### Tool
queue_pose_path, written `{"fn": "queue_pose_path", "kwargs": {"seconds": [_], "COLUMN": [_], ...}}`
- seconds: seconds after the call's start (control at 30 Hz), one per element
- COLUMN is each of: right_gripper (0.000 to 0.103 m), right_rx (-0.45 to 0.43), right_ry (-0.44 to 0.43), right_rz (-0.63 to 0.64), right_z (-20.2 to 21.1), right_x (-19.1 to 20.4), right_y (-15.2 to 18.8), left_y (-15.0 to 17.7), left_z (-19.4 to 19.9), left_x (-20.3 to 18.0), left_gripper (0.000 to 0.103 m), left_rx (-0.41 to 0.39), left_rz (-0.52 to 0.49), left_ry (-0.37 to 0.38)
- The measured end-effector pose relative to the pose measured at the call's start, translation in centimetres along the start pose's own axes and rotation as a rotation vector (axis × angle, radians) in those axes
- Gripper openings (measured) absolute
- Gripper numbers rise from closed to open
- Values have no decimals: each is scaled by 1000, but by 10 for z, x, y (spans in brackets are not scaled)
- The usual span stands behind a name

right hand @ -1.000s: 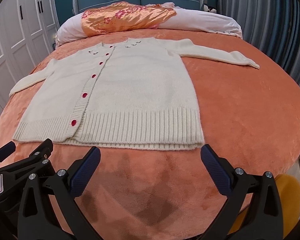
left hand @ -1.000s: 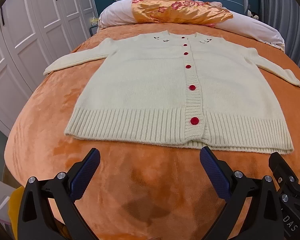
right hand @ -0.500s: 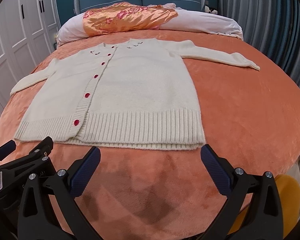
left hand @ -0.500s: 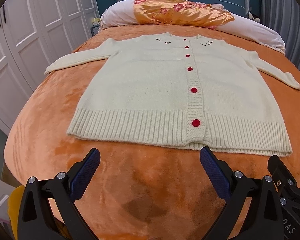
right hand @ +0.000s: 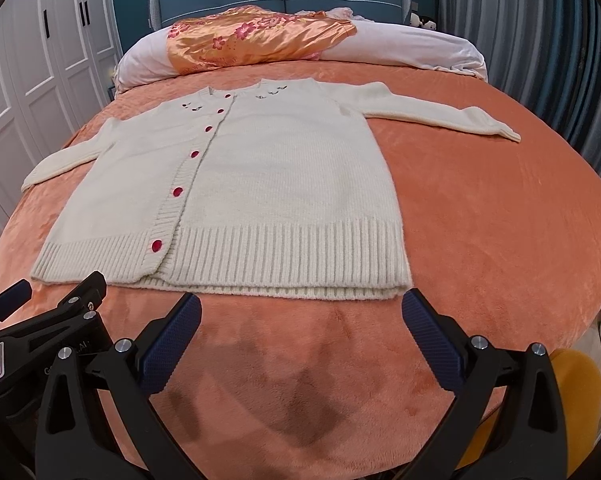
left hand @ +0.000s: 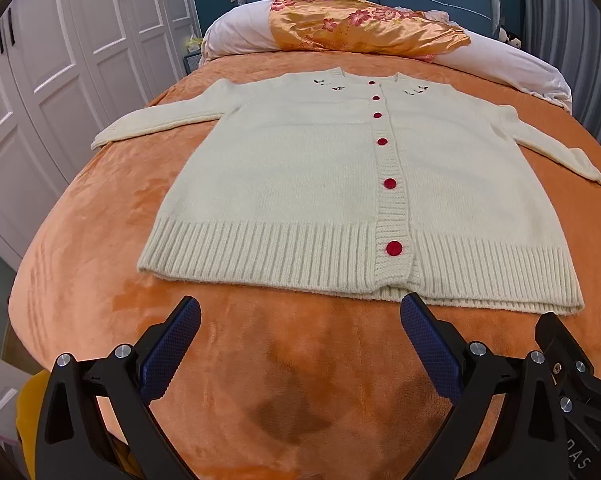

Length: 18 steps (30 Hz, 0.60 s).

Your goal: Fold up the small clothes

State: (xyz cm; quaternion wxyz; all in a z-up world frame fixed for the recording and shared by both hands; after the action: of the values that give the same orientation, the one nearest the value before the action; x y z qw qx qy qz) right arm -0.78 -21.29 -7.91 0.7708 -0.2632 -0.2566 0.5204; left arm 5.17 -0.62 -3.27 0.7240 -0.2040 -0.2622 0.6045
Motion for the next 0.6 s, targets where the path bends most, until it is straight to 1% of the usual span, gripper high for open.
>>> {"fn": "queue_pose_path", "kwargs": {"seconds": [0.4, 0.6], "right_gripper": [98, 98], "right_rx": [2, 8], "right_ry": [-4, -5], "right_rz": [1, 3], "right_z": [0, -1], "right_x": [0, 3], "right_y": [1, 3], "left_y": [0, 1], "left_z": [0, 0], "left_x": [1, 3], "left_gripper": [98, 98], "left_rx": [1, 11], "left_rz": [0, 20], "left_ry": [-1, -8]}}
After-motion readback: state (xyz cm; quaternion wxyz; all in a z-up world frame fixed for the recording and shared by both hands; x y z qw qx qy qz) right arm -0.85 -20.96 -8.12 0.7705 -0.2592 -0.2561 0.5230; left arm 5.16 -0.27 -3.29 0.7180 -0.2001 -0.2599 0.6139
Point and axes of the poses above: each gripper's, at about its wrist camera, not at the fingertips, and z roughly against the way its jaws point, x to its left, y to its underside, the point moved 7 cm from there along -z, roughly the way its jaws point, and after that the axes turned 4 degrees about -z, right-handed, at the moved point
